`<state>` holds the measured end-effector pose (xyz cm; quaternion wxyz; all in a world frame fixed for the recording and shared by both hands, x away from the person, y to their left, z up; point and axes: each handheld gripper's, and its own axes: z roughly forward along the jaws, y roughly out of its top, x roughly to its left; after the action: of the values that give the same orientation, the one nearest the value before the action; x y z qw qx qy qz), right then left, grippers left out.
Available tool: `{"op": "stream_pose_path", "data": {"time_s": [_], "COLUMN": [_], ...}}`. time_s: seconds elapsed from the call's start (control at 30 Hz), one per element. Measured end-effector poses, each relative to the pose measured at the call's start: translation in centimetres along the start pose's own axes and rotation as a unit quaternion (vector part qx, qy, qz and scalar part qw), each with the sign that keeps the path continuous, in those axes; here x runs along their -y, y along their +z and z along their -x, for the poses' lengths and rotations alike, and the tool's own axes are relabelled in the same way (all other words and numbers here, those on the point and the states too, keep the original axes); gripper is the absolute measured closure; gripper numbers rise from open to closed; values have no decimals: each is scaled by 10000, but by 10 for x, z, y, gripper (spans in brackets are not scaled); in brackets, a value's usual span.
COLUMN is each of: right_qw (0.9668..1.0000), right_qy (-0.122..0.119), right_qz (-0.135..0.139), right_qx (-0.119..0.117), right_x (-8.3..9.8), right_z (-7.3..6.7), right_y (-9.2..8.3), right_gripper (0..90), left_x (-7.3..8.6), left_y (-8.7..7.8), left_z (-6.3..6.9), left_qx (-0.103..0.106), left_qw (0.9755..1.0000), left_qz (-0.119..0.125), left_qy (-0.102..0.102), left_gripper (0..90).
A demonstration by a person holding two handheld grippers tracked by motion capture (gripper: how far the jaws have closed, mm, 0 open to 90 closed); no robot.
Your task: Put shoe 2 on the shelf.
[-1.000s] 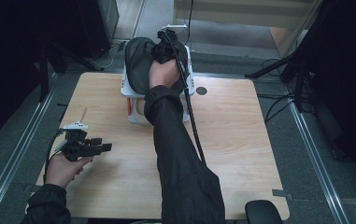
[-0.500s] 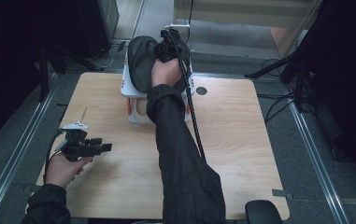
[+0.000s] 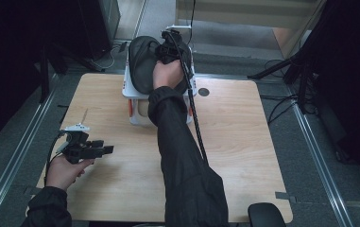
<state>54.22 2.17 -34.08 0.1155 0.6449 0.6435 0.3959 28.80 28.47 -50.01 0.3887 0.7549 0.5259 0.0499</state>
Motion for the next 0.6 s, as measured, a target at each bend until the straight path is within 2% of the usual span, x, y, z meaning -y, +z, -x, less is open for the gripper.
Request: {"op": "stream_pose_path", "data": {"time_s": [0.1,0.6], "right_qw": [10000,9998], "right_qy": [-22,-167], "right_qz": [5,40], "right_qx": [-62,-137], "right_x": [1,0], "right_z": [-1,-2], "right_y": [0,-5], "right_gripper": [666,552], "left_x": [0,0], "left_y": [0,0], "left_z": [0,0], "left_qx": [0,-17], "left_qw": [10000,10000], "left_qz": [5,-13], "left_qy": [-7,14], "left_gripper": [400,399]}}
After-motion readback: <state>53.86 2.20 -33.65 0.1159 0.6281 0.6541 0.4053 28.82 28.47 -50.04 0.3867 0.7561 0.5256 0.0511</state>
